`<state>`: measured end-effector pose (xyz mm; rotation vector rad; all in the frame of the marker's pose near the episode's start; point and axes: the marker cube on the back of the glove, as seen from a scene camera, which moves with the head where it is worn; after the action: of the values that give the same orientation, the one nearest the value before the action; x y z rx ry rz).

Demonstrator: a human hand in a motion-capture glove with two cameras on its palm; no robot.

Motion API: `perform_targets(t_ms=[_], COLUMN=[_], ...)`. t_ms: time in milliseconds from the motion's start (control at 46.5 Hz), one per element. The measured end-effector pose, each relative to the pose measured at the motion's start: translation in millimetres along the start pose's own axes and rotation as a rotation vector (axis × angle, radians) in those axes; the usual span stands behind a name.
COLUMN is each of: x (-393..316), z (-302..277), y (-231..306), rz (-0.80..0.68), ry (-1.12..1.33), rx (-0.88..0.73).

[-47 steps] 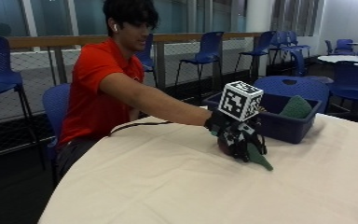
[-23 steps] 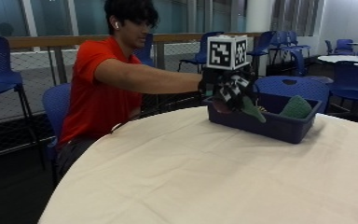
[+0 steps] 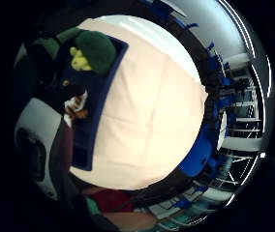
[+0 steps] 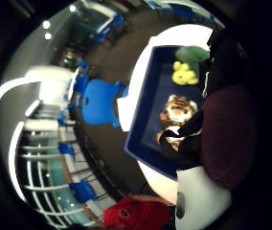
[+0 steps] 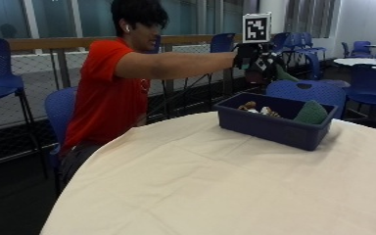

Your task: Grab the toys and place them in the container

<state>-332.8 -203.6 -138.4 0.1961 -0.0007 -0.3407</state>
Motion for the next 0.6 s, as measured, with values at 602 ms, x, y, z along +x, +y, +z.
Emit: perform_targets(t_ms=[602], x=[24], z=[39], y=[15], rz=[0.042], ry=[-0.011], rx=[-0.114])
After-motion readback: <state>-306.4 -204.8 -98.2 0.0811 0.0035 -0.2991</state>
